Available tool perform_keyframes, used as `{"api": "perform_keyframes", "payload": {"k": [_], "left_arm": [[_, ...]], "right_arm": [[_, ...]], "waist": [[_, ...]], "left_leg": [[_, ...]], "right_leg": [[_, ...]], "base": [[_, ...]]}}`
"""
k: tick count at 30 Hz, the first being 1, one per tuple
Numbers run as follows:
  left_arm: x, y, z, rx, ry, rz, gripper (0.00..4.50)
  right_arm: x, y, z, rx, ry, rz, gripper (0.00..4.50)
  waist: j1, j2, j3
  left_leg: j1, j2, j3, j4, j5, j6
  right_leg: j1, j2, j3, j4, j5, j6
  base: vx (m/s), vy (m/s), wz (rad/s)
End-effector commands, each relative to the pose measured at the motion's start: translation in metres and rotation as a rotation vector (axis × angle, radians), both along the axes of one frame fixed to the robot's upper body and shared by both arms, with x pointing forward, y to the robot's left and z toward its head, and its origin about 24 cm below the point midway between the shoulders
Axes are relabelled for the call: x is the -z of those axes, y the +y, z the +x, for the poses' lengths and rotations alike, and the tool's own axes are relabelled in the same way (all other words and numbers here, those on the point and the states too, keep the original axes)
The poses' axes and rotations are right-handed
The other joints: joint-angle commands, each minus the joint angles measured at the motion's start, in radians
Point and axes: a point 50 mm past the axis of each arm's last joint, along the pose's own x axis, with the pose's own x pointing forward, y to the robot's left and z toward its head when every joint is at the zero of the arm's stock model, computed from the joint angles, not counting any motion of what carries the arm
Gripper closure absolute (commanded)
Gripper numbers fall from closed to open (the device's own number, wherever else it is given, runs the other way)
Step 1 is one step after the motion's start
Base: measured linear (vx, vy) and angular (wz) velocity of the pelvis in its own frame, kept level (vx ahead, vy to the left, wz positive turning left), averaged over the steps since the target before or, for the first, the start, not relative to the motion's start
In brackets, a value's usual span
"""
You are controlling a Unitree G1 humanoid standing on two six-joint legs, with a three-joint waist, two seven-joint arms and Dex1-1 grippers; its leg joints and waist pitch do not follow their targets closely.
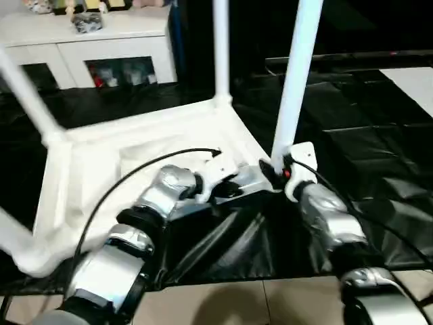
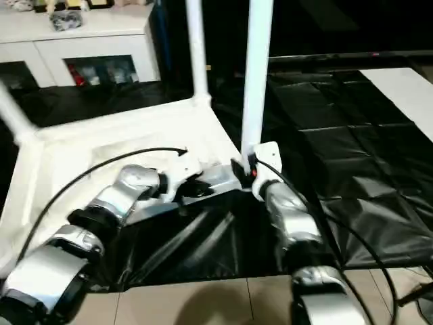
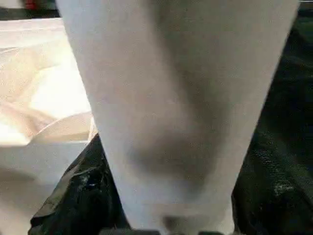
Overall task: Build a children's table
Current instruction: Rotate leg to tighten
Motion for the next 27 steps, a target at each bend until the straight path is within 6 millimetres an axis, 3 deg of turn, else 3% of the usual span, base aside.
{"api": "perform_keyframes", "payload": {"k": [1,3,5,6,7,10,12,13,14,15,19,22,24,27], "left_arm": [[0.007,-0.033,-0.015,0.132,0.016,0.017,4.50],[0.006,-0.030,-0.013,0.127,0.014,0.020,4.50],[0.006,-0.027,-0.013,0.124,0.014,0.023,4.50],[0.006,-0.022,-0.011,0.120,0.013,0.028,4.50],[0.006,-0.018,-0.011,0.120,0.013,0.028,4.50],[0.005,0.002,-0.010,0.155,0.014,0.031,4.50],[0.003,0.009,-0.011,0.198,0.022,0.019,4.50],[0.003,0.009,-0.011,0.198,0.022,0.019,4.50],[0.002,0.016,-0.012,0.228,0.038,0.021,4.50],[0.001,0.018,-0.012,0.238,0.040,0.024,4.50],[-0.001,0.029,-0.015,0.307,0.060,0.027,4.50],[-0.003,0.036,-0.017,0.351,0.091,0.016,4.50],[-0.003,0.037,-0.017,0.359,0.099,0.015,4.50],[-0.003,0.043,-0.019,0.398,0.123,0.030,4.50]], "right_arm": [[0.009,0.030,-0.004,-0.090,0.047,0.009,1.56],[0.007,0.027,-0.003,-0.094,0.039,0.018,1.21],[0.006,0.024,-0.004,-0.111,0.035,0.024,1.15],[0.004,0.020,-0.004,-0.133,0.028,0.023,0.87],[0.003,0.017,-0.004,-0.164,0.023,0.021,0.78],[0.000,-0.001,-0.012,-0.348,0.015,-0.018,0.74],[-0.004,-0.008,-0.018,-0.470,0.003,-0.023,0.74],[-0.004,-0.008,-0.018,-0.470,0.003,-0.023,0.74],[-0.008,-0.014,-0.026,-0.582,0.002,-0.021,0.74],[-0.009,-0.016,-0.028,-0.613,0.002,-0.026,0.74],[-0.016,-0.027,-0.036,-0.736,0.008,-0.007,0.74],[-0.019,-0.032,-0.040,-0.813,0.025,0.008,1.08],[-0.019,-0.032,-0.041,-0.833,0.030,0.006,1.08],[-0.018,-0.034,-0.046,-0.918,0.069,-0.018,1.42]], "waist": [[-0.010,-0.010,-0.043],[-0.013,-0.010,-0.042],[-0.012,-0.008,-0.044],[-0.013,-0.008,-0.044],[-0.012,-0.011,-0.047],[-0.008,-0.012,-0.053],[-0.004,-0.022,-0.056],[-0.004,-0.022,-0.056],[0.005,-0.019,-0.060],[0.013,-0.018,-0.062],[0.034,-0.021,-0.062],[0.050,-0.018,-0.058],[0.058,-0.018,-0.056],[0.062,-0.018,-0.054]], "left_leg": [[0.016,0.009,-0.017,-0.088,-0.490,0.005],[0.014,0.010,-0.018,-0.088,-0.496,0.009],[0.014,0.012,-0.017,-0.088,-0.489,0.012],[0.013,0.012,-0.017,-0.089,-0.486,0.013],[0.011,0.013,-0.016,-0.088,-0.476,0.018],[0.001,0.014,-0.012,-0.083,-0.408,0.048],[-0.006,0.015,-0.009,-0.076,-0.342,0.083],[-0.006,0.015,-0.009,-0.076,-0.342,0.083],[-0.006,0.016,-0.008,-0.070,-0.275,0.111],[-0.005,0.018,-0.003,-0.065,-0.235,0.133],[-0.002,0.021,0.002,-0.060,-0.172,0.162],[0.004,0.026,0.004,-0.064,-0.213,0.139],[0.005,0.027,0.004,-0.068,-0.225,0.116],[0.008,0.027,0.003,-0.071,-0.254,0.098]], "right_leg": [[0.013,-0.013,0.002,-0.094,-0.461,-0.166],[0.014,-0.013,0.002,-0.093,-0.453,-0.172],[0.014,-0.014,0.003,-0.092,-0.431,-0.179],[0.014,-0.013,0.003,-0.091,-0.421,-0.183],[0.018,-0.013,0.003,-0.087,-0.398,-0.190],[0.028,-0.014,0.003,-0.079,-0.287,-0.220],[0.036,-0.018,0.005,-0.070,-0.213,-0.240],[0.036,-0.018,0.005,-0.070,-0.213,-0.240],[0.045,-0.018,0.002,-0.061,-0.132,-0.261],[0.044,-0.015,0.001,-0.055,-0.077,-0.279],[0.045,-0.015,0.001,-0.045,-0.020,-0.308],[0.039,-0.016,0.005,-0.050,-0.092,-0.305],[0.038,-0.014,0.006,-0.051,-0.123,-0.297],[0.036,-0.014,0.007,-0.053,-0.150,-0.293]], "base": [[0.000,0.000,0.00],[0.000,0.000,0.00],[0.000,0.000,0.00],[0.000,0.000,0.00],[0.000,0.000,0.00],[0.000,0.000,0.00],[0.000,0.000,0.00],[0.000,0.000,0.00],[0.000,0.000,0.00],[0.000,0.000,0.00],[0.000,0.000,0.00],[0.000,0.000,0.00],[0.000,0.000,0.00],[0.000,0.000,0.00]]}}
